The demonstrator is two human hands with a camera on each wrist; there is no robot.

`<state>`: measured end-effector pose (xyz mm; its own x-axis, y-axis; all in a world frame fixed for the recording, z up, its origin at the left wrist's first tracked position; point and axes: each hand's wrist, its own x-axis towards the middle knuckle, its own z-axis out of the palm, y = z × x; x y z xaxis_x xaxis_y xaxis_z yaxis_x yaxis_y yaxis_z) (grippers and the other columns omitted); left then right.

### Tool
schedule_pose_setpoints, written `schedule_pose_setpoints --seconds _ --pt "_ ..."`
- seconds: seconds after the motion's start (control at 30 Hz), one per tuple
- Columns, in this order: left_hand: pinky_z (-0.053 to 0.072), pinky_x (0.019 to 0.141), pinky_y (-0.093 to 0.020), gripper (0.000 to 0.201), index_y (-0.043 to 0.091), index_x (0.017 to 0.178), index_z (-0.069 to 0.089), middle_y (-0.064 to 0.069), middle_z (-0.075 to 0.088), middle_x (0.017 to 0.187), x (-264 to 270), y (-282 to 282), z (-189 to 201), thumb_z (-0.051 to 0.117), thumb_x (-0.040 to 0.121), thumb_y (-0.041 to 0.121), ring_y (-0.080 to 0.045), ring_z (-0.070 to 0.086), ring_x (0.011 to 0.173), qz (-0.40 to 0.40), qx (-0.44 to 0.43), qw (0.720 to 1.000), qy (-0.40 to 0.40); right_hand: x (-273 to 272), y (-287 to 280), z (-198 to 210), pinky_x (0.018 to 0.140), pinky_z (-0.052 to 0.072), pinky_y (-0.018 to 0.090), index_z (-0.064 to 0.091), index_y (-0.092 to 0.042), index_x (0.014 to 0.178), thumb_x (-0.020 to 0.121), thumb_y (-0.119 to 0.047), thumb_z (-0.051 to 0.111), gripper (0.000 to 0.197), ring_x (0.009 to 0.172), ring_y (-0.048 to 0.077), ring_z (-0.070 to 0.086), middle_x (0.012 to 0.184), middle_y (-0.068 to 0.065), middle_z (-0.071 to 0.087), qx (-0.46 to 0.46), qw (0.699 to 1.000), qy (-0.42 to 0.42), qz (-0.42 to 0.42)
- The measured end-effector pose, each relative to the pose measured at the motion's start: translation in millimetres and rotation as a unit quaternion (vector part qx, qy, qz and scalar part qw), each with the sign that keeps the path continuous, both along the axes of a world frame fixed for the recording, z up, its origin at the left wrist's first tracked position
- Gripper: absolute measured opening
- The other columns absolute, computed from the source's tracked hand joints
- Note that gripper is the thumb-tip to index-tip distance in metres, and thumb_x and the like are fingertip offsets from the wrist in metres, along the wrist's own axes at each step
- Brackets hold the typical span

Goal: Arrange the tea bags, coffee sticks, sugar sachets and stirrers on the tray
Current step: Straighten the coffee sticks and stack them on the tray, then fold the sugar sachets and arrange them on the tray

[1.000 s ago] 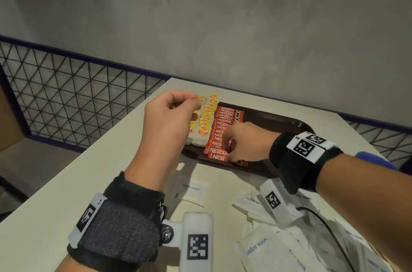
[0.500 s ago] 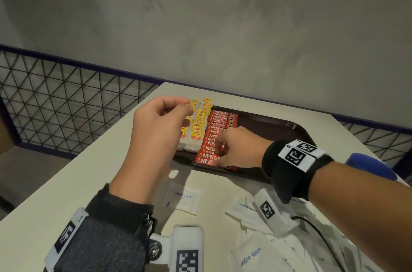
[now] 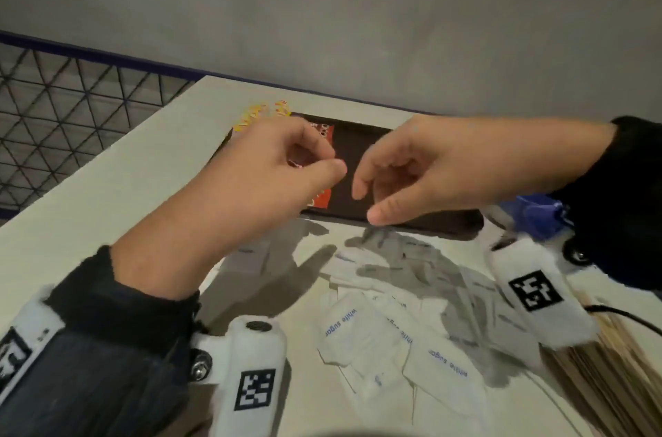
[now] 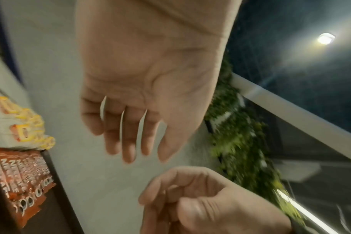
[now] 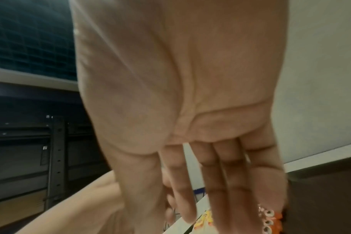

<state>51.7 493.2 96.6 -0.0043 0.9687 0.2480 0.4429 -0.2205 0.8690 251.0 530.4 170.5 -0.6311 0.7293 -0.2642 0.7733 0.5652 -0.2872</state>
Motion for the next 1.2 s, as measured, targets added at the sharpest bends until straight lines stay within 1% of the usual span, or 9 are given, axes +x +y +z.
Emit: schedule_pose_setpoints --seconds 0.13,0.3,0.47,0.63,0.7,0.87,1.0,1.07,1.2 --pt "0.054 0.096 -0.032 0.059 0.048 0.124 0.054 0.025 0.06 0.116 25.9 -27.4 -2.4 0.073 0.073 0.07 0.004 0.059 0.106 -0.179 -0.138 0.932 0.283 36.8 -21.2 -29.7 0.09 0.056 0.026 0.057 -0.053 0.123 0.064 -0.055 0.09 0.068 0.107 -0.004 0.06 0.119 -0.026 0.059 -0.112 0.993 -0.025 -0.021" --pt "0.053 0.091 -0.028 0.08 0.065 0.126 0.041 0.028 0.055 0.114 47.3 -43.6 -6.4 0.084 0.059 0.073 0.007 0.057 0.102 -0.257 -0.154 0.893 0.336 51.3 -35.6 -68.4 0.093 0.054 0.029 0.037 -0.059 0.133 0.056 -0.064 0.091 0.094 0.108 0.002 0.054 0.116 -0.026 0.041 -0.092 0.991 -0.093 -0.02" --pt "0.055 0.088 -0.032 0.079 0.062 0.123 0.039 0.027 0.048 0.115 45.8 -41.2 -10.1 0.086 0.059 0.065 -0.001 0.058 0.103 -0.228 -0.175 0.866 0.409 39.3 -38.8 -89.2 0.082 0.052 0.027 0.046 -0.044 0.124 0.071 -0.056 0.084 0.066 0.093 0.006 0.052 0.107 -0.014 0.041 -0.024 0.999 -0.031 -0.007" --pt "0.053 0.086 -0.026 0.06 0.054 0.121 0.047 0.026 0.049 0.11 40.6 -28.8 -18.6 0.082 0.073 0.043 0.003 0.054 0.098 -0.172 -0.155 0.879 0.417 31.9 -31.8 -89.6 0.079 0.048 0.021 0.064 -0.031 0.11 0.081 -0.043 0.082 0.036 0.094 -0.001 0.054 0.107 -0.016 0.059 0.029 0.998 0.047 -0.009" --pt "0.054 0.085 -0.025 0.052 0.051 0.117 0.052 0.024 0.054 0.109 36.1 -25.0 -21.0 0.081 0.075 0.042 0.002 0.056 0.099 -0.157 -0.148 0.889 0.405 31.9 -28.8 -89.2 0.085 0.052 0.026 0.07 -0.029 0.107 0.081 -0.038 0.083 0.03 0.099 0.0 0.059 0.109 -0.015 0.066 0.033 0.996 0.082 -0.024" --pt "0.06 0.077 -0.032 0.034 0.045 0.099 0.066 0.021 0.07 0.099 28.3 -17.7 -20.7 0.076 0.078 0.021 0.001 0.066 0.089 -0.133 -0.119 0.945 0.273 33.8 -24.6 -85.1 0.07 0.046 0.009 0.075 -0.026 0.1 0.082 -0.024 0.084 0.02 0.083 -0.011 0.062 0.098 -0.014 0.072 -0.021 0.975 0.212 -0.064" --pt "0.058 0.082 -0.036 0.049 0.041 0.1 0.072 0.015 0.076 0.102 31.8 -15.2 -18.7 0.067 0.081 -0.004 -0.005 0.071 0.097 -0.13 -0.081 0.982 0.113 35.8 -21.8 -85.0 0.074 0.057 0.02 0.076 -0.016 0.101 0.083 -0.009 0.082 0.02 0.087 0.014 0.072 0.098 0.001 0.076 -0.088 0.915 0.377 -0.113" --pt "0.059 0.078 -0.031 0.054 0.039 0.096 0.074 0.009 0.078 0.1 32.8 -11.5 -21.7 0.07 0.08 -0.012 -0.009 0.074 0.094 -0.117 -0.073 0.99 0.035 36.8 -21.0 -87.8 0.077 0.061 0.027 0.077 -0.014 0.1 0.083 -0.005 0.081 0.02 0.082 0.014 0.073 0.095 0.002 0.077 -0.092 0.887 0.43 -0.14" --pt "0.06 0.076 -0.034 0.043 0.031 0.097 0.078 -0.002 0.079 0.1 34.4 -3.4 -28.8 0.085 0.071 -0.003 -0.022 0.076 0.091 -0.087 -0.078 0.99 -0.079 38.4 -22.8 -98.4 0.082 0.063 0.042 0.077 -0.021 0.097 0.084 -0.005 0.08 0.021 0.083 0.019 0.074 0.094 0.003 0.077 -0.112 0.846 0.484 -0.193"
